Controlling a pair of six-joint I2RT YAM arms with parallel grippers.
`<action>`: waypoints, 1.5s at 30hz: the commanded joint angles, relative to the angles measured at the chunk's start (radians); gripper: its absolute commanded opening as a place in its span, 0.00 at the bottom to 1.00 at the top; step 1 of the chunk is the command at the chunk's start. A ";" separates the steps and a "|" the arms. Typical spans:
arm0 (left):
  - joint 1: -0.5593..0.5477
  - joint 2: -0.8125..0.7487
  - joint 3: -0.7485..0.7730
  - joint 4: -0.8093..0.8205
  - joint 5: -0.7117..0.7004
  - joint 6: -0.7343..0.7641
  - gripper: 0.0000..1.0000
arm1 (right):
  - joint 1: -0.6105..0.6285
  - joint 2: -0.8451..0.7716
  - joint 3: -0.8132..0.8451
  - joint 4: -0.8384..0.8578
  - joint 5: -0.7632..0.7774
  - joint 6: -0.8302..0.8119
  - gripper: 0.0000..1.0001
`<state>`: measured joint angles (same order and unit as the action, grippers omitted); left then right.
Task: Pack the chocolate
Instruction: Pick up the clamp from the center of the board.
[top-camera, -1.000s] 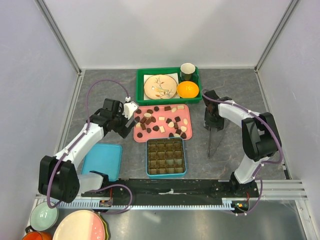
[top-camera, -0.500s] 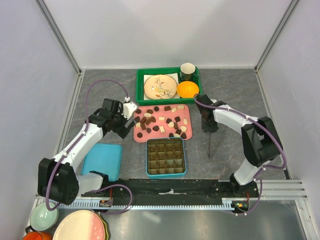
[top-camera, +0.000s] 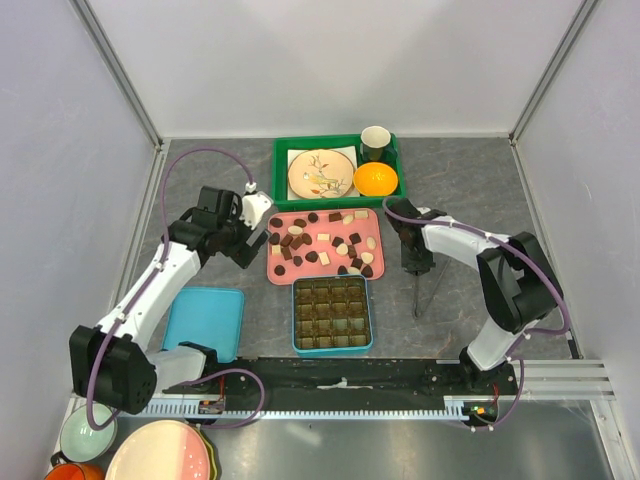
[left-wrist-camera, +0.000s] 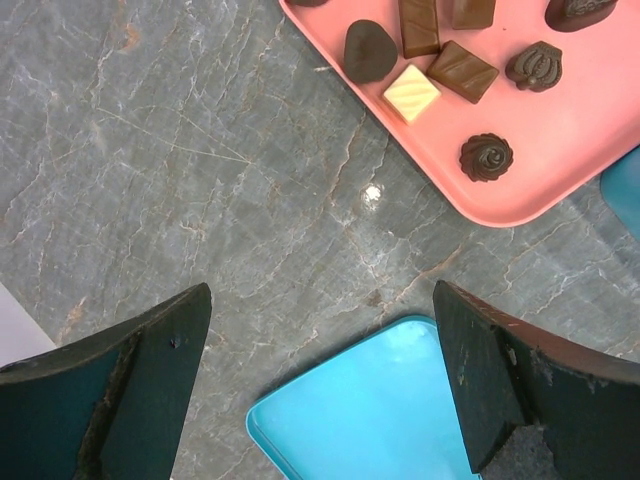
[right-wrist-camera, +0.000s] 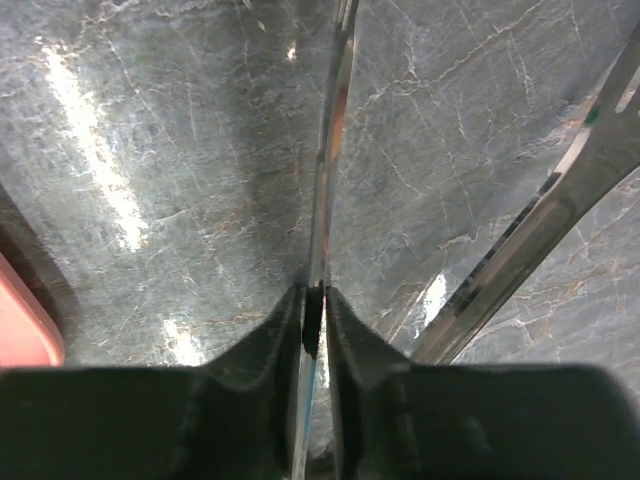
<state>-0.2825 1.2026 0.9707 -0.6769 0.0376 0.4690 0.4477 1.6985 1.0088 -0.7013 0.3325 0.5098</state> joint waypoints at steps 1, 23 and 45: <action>0.003 -0.044 0.042 -0.039 0.022 0.002 0.99 | 0.005 -0.049 -0.033 0.017 -0.007 0.016 0.15; 0.003 -0.538 0.071 -0.176 0.654 0.417 0.99 | 0.368 -0.430 0.249 -0.118 -0.354 -0.422 0.00; 0.002 -0.437 0.235 -0.768 1.015 0.948 0.84 | 0.829 -0.421 0.283 -0.113 -0.337 -0.780 0.00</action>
<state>-0.2817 0.7231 1.1481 -1.2945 0.9516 1.2819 1.2701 1.2713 1.2316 -0.8085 -0.0444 -0.2142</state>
